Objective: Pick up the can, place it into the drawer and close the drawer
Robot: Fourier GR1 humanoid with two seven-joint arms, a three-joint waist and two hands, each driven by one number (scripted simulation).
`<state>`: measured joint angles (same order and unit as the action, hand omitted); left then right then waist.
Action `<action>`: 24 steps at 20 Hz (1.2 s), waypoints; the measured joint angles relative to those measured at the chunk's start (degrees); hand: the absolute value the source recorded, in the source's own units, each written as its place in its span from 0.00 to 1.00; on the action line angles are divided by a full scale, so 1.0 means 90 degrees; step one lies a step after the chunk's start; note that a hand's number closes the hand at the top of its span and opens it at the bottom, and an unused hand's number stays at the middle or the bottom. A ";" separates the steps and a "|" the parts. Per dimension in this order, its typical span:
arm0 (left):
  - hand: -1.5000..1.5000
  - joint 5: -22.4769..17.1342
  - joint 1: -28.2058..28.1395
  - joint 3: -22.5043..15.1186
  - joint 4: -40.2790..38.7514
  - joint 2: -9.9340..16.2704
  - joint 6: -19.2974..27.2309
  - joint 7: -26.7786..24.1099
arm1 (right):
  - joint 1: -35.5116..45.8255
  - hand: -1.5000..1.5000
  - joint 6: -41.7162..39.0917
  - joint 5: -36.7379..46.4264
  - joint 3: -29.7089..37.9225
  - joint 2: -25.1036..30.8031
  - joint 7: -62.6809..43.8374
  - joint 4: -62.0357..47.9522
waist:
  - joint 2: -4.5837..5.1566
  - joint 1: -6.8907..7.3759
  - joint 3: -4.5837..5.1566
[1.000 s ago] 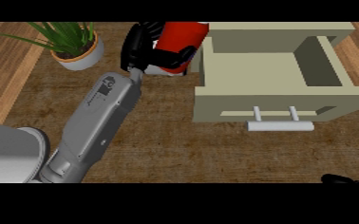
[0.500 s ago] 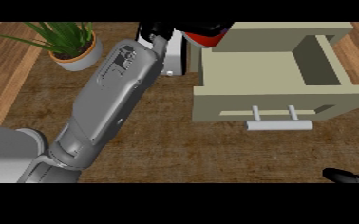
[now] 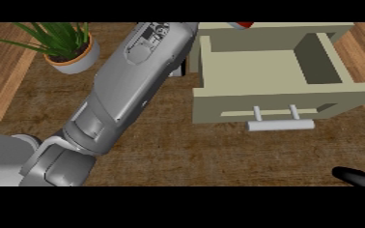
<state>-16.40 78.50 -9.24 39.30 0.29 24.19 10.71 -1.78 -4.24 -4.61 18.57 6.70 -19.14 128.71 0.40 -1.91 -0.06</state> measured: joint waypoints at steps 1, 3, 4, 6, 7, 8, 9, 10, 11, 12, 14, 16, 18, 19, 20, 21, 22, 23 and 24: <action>1.00 -0.0053 0.0162 -0.0033 -0.0137 -0.0007 0.0038 0.0041 | 0.0038 0.00 -0.0004 0.0013 -0.0021 -0.0008 0.0052 -0.0082 | 0.0003 -0.0011 0.0001; 1.00 -0.0062 0.0421 0.0047 -0.0477 -0.0017 -0.0038 0.0037 | 0.0011 0.00 0.0003 -0.0004 -0.0007 -0.0012 0.0032 -0.0023 | 0.0007 -0.0024 -0.0001; 1.00 -0.0151 0.0509 -0.0025 -0.0591 -0.0019 0.0029 0.0017 | 0.0067 0.00 0.0013 -0.0056 0.0004 0.0035 -0.0097 0.0075 | 0.0010 -0.0066 -0.0003; 1.00 -0.0260 0.0715 -0.0135 -0.0880 -0.0025 0.0115 -0.0037 | 0.0061 0.00 -0.0030 -0.0121 0.0029 0.0052 -0.0063 0.0051 | 0.0021 -0.0126 -0.0004; 1.00 -0.0321 0.0820 -0.0180 -0.1006 -0.0027 0.0155 -0.0080 | 0.0098 0.00 -0.0020 -0.0143 0.0016 0.0067 -0.0131 0.0101 | 0.0029 -0.0155 -0.0005; 1.00 -0.0399 0.0891 -0.0268 -0.1106 -0.0028 0.0198 -0.0084 | 0.0071 0.00 -0.0011 -0.0119 -0.0029 0.0046 -0.0176 0.0176 | 0.0031 -0.0184 -0.0005; 1.00 -0.0430 0.1011 -0.0259 -0.1239 -0.0030 0.0191 -0.0084 | 0.0043 0.00 -0.0031 -0.0174 0.0023 0.0073 -0.0201 0.0195 | 0.0034 -0.0192 -0.0005; 1.00 -0.0491 0.1065 -0.0283 -0.1356 -0.0030 0.0190 -0.0138 | 0.0073 0.00 -0.0032 -0.0144 0.0013 0.0078 -0.0164 0.0147 | 0.0042 -0.0204 -0.0006; 1.00 -0.0556 0.1153 -0.0336 -0.1458 -0.0030 0.0251 -0.0147 | 0.0128 0.00 -0.0010 -0.0102 -0.0037 0.0053 -0.0131 0.0106 | 0.0051 -0.0227 -0.0008; 1.00 -0.0610 0.1166 -0.0401 -0.1539 -0.0031 0.0295 -0.0219 | 0.0128 0.00 -0.0014 -0.0114 -0.0043 0.0061 -0.0163 0.0146 | 0.0054 -0.0248 -0.0009; 0.00 -0.0702 0.1253 -0.0541 -0.1701 -0.0032 0.0486 -0.0259 | 0.0243 0.00 0.0030 -0.0053 -0.0130 0.0077 -0.0283 0.0146 | 0.0065 -0.0285 -0.0009; 0.00 -0.0820 0.1308 -0.0704 -0.1786 -0.0031 0.0698 -0.0292 | 0.0335 0.00 0.0040 -0.0010 -0.0170 0.0105 -0.0303 0.0099 | 0.0071 -0.0324 -0.0011; 0.00 -0.0906 0.1348 -0.0762 -0.1933 -0.0032 0.0876 -0.0399 | 0.0349 0.00 0.0005 -0.0046 -0.0168 0.0133 -0.0300 0.0083 | 0.0088 -0.0379 -0.0014; 0.00 -0.0946 0.1362 -0.0801 -0.1985 -0.0032 0.0968 -0.0449 | 0.0346 0.00 0.0000 -0.0020 -0.0194 0.0129 -0.0285 0.0092 | 0.0092 -0.0394 -0.0014; 0.00 -0.0985 0.1394 -0.0850 -0.2029 -0.0032 0.1047 -0.0476 | 0.0388 0.00 0.0013 0.0004 -0.0220 0.0135 -0.0310 0.0083 | 0.0097 -0.0407 -0.0014; 0.00 -0.1003 0.1436 -0.0881 -0.2101 -0.0032 0.1122 -0.0501 | 0.0404 0.00 0.0019 0.0041 -0.0256 0.0123 -0.0298 0.0056 | 0.0102 -0.0407 -0.0014; 0.00 -0.1043 0.1428 -0.0941 -0.2139 -0.0032 0.1182 -0.0517 | 0.0429 0.00 0.0007 0.0057 -0.0263 0.0146 -0.0292 0.0030 | 0.0105 -0.0421 -0.0015; 0.00 -0.1093 0.1420 -0.0973 -0.2153 -0.0032 0.1225 -0.0560 | 0.0442 0.00 -0.0009 0.0091 -0.0256 0.0177 -0.0252 0.0019 | 0.0106 -0.0425 -0.0015; 0.00 -0.1142 0.1414 -0.0989 -0.2173 -0.0032 0.1274 -0.0610 | 0.0455 0.00 -0.0049 0.0122 -0.0243 0.0239 -0.0212 0.0028 | 0.0109 -0.0439 -0.0016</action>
<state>-26.67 91.22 -18.14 19.74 0.01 35.65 5.22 2.32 -4.69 -3.51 16.38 8.84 -21.04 128.96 1.38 -5.86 -0.20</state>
